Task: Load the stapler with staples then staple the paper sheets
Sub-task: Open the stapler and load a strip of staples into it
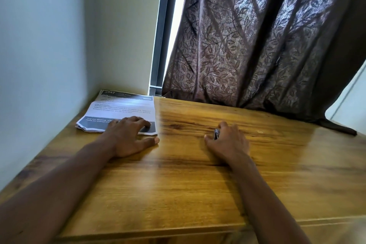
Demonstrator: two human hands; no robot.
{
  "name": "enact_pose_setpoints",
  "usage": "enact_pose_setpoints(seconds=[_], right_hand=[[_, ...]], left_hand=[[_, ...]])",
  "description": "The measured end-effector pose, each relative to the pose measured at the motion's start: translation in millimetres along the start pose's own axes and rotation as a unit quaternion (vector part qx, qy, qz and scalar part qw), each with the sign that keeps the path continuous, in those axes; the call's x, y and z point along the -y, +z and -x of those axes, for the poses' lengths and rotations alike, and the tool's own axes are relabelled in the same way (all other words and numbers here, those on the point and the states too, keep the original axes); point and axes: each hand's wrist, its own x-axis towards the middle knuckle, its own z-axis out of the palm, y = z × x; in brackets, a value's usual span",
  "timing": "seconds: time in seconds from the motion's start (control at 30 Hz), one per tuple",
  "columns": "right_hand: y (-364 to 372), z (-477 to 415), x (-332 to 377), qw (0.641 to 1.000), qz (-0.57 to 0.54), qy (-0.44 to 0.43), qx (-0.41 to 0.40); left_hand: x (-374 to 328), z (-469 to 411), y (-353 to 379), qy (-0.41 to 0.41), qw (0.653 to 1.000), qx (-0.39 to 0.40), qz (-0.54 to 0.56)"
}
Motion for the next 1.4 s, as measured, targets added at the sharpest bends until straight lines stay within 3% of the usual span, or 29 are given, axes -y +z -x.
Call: enact_pose_setpoints(seconds=[0.13, 0.27, 0.37, 0.47, 0.57, 0.7, 0.8, 0.9, 0.97, 1.23, 1.4], right_hand=[[6.9, -2.1, 3.3, 1.000, -0.019, -0.019, -0.011], [9.5, -0.7, 10.2, 0.981, -0.187, -0.030, -0.034], [9.9, 3.3, 18.5, 0.930, -0.358, -0.077, -0.017], [12.3, 11.8, 31.8, 0.873, -0.475, -0.112, 0.008], [15.2, 16.6, 42.4, 0.846, -0.515, -0.129, 0.047], [12.5, 23.0, 46.5, 0.811, -0.553, -0.167, 0.094], [11.7, 23.2, 47.1, 0.771, -0.603, -0.169, 0.114], [11.9, 20.0, 46.5, 0.701, -0.683, -0.156, 0.136], [12.2, 19.2, 46.0, 0.675, -0.703, -0.167, 0.150], [15.2, 21.4, 51.0, 0.689, -0.692, -0.186, 0.112], [12.7, 21.4, 50.0, 0.694, -0.687, -0.193, 0.100]], left_hand=[[0.9, -0.4, -0.8, -0.002, 1.000, 0.013, 0.008], [3.4, -0.5, 2.0, 0.003, 1.000, -0.012, 0.013], [-1.3, 1.1, 1.6, 0.040, 0.994, -0.099, 0.035], [-15.4, 3.6, -1.6, 0.128, 0.970, -0.196, 0.059], [-31.2, 5.9, 0.2, 0.204, 0.951, -0.228, 0.042], [-41.9, 4.5, 2.7, 0.245, 0.941, -0.227, 0.044], [-42.4, 4.2, 2.5, 0.243, 0.939, -0.229, 0.078], [-38.4, 2.1, 3.1, 0.206, 0.942, -0.240, 0.110], [-35.2, 1.0, 3.1, 0.178, 0.939, -0.251, 0.150], [-36.7, 3.2, 1.9, 0.137, 0.921, -0.242, 0.271], [-40.9, 5.7, 0.1, 0.174, 0.914, -0.252, 0.265]])
